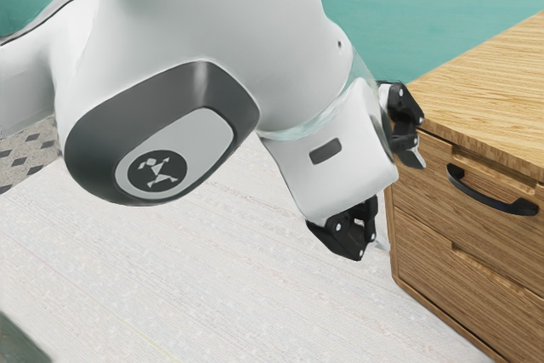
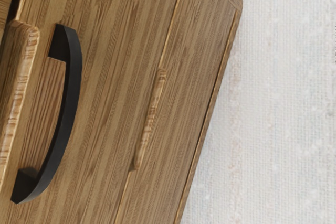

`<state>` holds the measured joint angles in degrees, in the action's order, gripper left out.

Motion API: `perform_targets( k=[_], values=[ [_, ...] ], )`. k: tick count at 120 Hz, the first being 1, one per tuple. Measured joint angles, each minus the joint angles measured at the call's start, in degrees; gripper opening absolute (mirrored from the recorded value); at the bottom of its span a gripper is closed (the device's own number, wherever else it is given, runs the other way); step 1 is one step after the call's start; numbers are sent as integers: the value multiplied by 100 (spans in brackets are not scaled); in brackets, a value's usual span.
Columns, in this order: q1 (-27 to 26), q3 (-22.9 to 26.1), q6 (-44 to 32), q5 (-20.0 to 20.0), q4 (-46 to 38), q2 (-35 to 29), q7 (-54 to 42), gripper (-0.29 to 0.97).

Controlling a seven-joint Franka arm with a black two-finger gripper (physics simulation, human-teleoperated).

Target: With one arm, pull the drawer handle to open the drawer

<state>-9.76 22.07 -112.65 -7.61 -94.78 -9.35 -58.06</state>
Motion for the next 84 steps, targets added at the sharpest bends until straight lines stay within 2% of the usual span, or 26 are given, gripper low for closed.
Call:
perform_targets(
  k=[18,60,84],
  values=[
    [11,49,-211,3,-32,24,-379,55],
    [-35,96,-889,49,-27,508,-932,48],
    [-35,86,-1101,50,-25,564,-1123,38]
  ],
)
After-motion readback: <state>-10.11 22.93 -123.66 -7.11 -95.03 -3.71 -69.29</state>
